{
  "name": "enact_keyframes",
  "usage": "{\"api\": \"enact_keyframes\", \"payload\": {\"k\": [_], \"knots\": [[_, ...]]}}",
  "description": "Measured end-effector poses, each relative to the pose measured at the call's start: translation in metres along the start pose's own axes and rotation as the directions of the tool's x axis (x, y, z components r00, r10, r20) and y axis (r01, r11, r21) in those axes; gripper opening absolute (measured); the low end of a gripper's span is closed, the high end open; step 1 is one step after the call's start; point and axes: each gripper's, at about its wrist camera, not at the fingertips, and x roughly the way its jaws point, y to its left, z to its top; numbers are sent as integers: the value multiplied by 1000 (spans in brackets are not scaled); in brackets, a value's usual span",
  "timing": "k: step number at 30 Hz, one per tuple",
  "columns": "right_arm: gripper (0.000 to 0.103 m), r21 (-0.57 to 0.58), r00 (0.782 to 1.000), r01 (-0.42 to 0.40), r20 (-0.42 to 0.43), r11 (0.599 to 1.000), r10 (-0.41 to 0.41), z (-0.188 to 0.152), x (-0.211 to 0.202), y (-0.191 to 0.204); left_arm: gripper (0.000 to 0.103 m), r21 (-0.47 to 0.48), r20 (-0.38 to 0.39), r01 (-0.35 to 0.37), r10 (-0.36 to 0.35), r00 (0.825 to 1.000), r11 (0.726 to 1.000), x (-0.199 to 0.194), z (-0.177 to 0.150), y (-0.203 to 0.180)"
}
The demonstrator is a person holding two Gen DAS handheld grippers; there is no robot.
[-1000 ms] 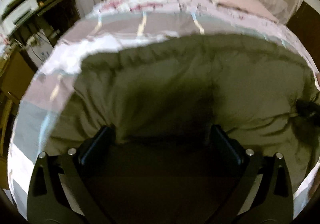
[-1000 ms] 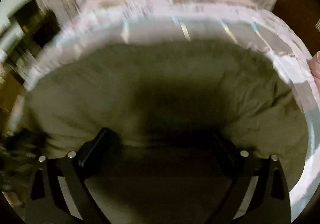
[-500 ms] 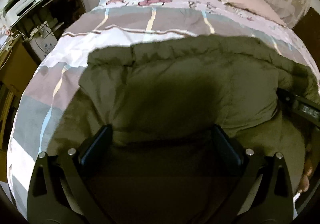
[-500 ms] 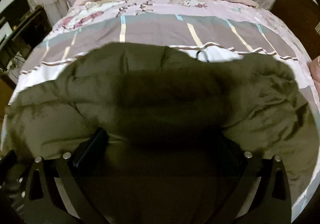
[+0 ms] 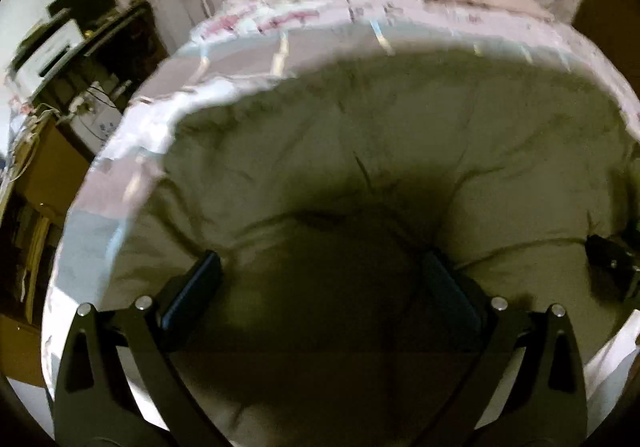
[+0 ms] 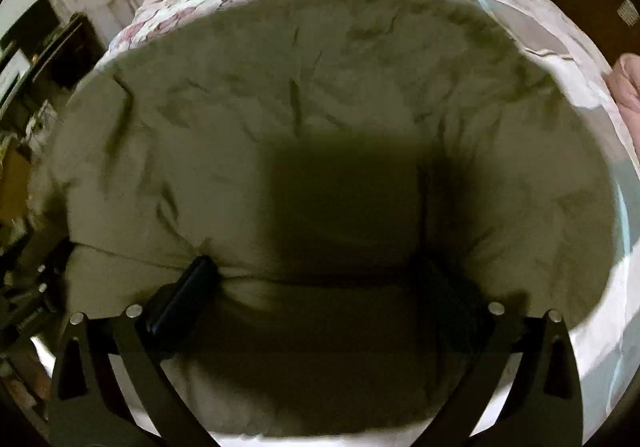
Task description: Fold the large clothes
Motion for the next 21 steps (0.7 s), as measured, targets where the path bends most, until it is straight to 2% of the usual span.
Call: {"api": "enact_keyframes", "payload": {"k": [2, 4, 6, 9, 11, 15, 19, 21], "knots": [[102, -32, 996, -30, 88, 999, 32, -9, -53, 4, 101, -6, 97, -2, 2, 995, 1000, -43, 2, 6], [102, -74, 987, -7, 159, 997, 19, -24, -98, 7, 101, 2, 183, -10, 9, 983, 1000, -93, -4, 10], [102, -85, 978, -7, 205, 996, 25, -41, -136, 5, 101, 11, 217, 2, -4, 976, 1000, -127, -12, 12], [102, -40, 961, -51, 269, 998, 60, -66, -181, -4, 101, 4, 255, 29, -29, 967, 1000, -182, -31, 17], [102, -33, 946, -29, 321, 999, 38, -85, -206, -4, 101, -10, 268, 67, -62, 961, 998, -216, -41, 20], [102, -75, 919, 70, 392, 995, -35, -111, -237, 6, 101, 8, 318, 97, -95, 943, 995, -275, -68, 13], [102, -76, 874, 139, 479, 987, -86, -128, -252, 12, 101, 31, 377, 96, -101, 921, 995, -304, -91, 4], [102, -88, 861, 161, 499, 983, -97, -134, -252, 18, 101, 39, 390, 78, -87, 917, 996, -310, -97, 0]]}}
